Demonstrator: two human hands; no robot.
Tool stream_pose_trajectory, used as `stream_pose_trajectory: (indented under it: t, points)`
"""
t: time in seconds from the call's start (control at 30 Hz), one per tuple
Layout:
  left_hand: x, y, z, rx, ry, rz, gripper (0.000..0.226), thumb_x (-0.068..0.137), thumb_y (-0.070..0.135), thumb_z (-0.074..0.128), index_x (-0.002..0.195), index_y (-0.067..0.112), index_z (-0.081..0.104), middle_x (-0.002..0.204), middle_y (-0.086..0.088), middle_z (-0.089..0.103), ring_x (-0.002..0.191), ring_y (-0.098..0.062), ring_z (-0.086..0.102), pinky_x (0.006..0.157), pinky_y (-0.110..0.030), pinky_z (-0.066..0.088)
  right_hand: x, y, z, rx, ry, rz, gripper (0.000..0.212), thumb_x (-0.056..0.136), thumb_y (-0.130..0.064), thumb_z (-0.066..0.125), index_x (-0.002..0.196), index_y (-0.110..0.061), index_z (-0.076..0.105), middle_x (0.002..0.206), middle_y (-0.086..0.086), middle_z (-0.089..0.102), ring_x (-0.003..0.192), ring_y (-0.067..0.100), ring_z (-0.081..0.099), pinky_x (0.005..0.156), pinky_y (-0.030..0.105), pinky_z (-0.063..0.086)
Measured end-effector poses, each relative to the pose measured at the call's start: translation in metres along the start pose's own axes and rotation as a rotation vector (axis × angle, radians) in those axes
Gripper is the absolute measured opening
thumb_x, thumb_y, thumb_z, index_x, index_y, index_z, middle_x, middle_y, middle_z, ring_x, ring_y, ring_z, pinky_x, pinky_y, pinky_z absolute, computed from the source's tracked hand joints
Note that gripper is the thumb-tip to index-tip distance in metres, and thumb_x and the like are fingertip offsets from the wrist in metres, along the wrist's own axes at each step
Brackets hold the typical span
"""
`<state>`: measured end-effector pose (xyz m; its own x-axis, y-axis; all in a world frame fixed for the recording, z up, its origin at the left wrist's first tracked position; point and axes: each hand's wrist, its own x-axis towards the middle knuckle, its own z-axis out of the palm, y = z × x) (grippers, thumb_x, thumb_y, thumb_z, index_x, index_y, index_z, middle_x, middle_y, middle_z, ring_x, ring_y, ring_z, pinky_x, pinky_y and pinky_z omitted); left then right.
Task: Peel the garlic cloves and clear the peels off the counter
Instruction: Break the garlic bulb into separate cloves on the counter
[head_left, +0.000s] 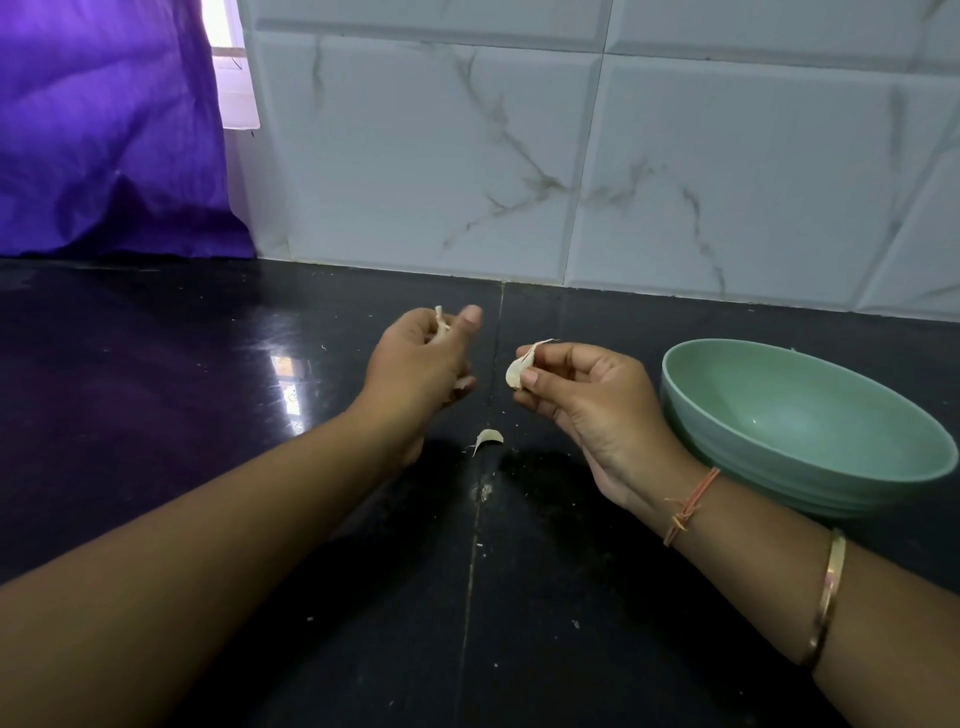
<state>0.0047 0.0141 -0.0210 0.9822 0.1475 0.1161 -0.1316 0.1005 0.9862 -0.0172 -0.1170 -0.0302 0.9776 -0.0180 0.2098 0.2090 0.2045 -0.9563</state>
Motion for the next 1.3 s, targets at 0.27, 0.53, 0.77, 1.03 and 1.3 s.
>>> stream_pose_trajectory:
  t: [0.27, 0.53, 0.77, 1.03, 1.3]
  points:
    - [-0.013, -0.005, 0.003, 0.103, -0.269, -0.058, 0.006, 0.083, 0.013, 0.066, 0.083, 0.009, 0.07, 0.052, 0.0, 0.045, 0.042, -0.006, 0.036, 0.041, -0.016, 0.033, -0.001, -0.002, 0.0, -0.128, 0.03, -0.064, 0.014, 0.081, 0.009, 0.062, 0.081, -0.005, 0.064, 0.077, 0.008, 0.065, 0.066, 0.008, 0.061, 0.061, 0.017, 0.054]
    - [-0.014, -0.001, 0.005, -0.038, -0.193, -0.182, 0.007, 0.083, 0.009, 0.065, 0.077, 0.006, 0.067, 0.045, 0.004, 0.054, 0.036, -0.001, 0.043, 0.04, -0.014, 0.039, -0.001, -0.001, 0.002, -0.266, 0.052, -0.158, 0.017, 0.078, 0.008, 0.064, 0.076, -0.008, 0.063, 0.069, 0.004, 0.065, 0.061, 0.01, 0.061, 0.065, 0.023, 0.054]
    - [-0.015, 0.0, 0.01, -0.111, -0.151, -0.277, 0.014, 0.086, 0.009, 0.062, 0.072, 0.01, 0.062, 0.057, 0.002, 0.056, 0.038, 0.0, 0.043, 0.041, -0.012, 0.041, 0.0, 0.002, 0.001, -0.324, 0.062, -0.235, 0.016, 0.075, 0.003, 0.07, 0.071, -0.011, 0.064, 0.076, 0.002, 0.069, 0.068, 0.011, 0.066, 0.068, 0.026, 0.056]
    - [-0.018, 0.006, 0.012, -0.175, -0.137, -0.333, 0.018, 0.088, 0.011, 0.06, 0.07, 0.013, 0.06, 0.064, 0.003, 0.053, 0.055, -0.003, 0.043, 0.042, -0.011, 0.043, 0.001, 0.003, 0.001, -0.333, 0.085, -0.3, 0.016, 0.075, 0.002, 0.071, 0.069, -0.011, 0.065, 0.076, 0.0, 0.069, 0.07, 0.013, 0.067, 0.071, 0.034, 0.057]
    - [-0.018, -0.005, 0.013, -0.129, -0.132, -0.155, 0.012, 0.085, 0.014, 0.064, 0.074, 0.01, 0.065, 0.063, -0.001, 0.053, 0.042, 0.0, 0.044, 0.046, -0.015, 0.044, 0.002, 0.002, 0.004, -0.208, 0.066, -0.21, 0.018, 0.088, -0.009, 0.059, 0.07, -0.011, 0.059, 0.058, -0.009, 0.061, 0.056, 0.001, 0.055, 0.055, 0.02, 0.049]
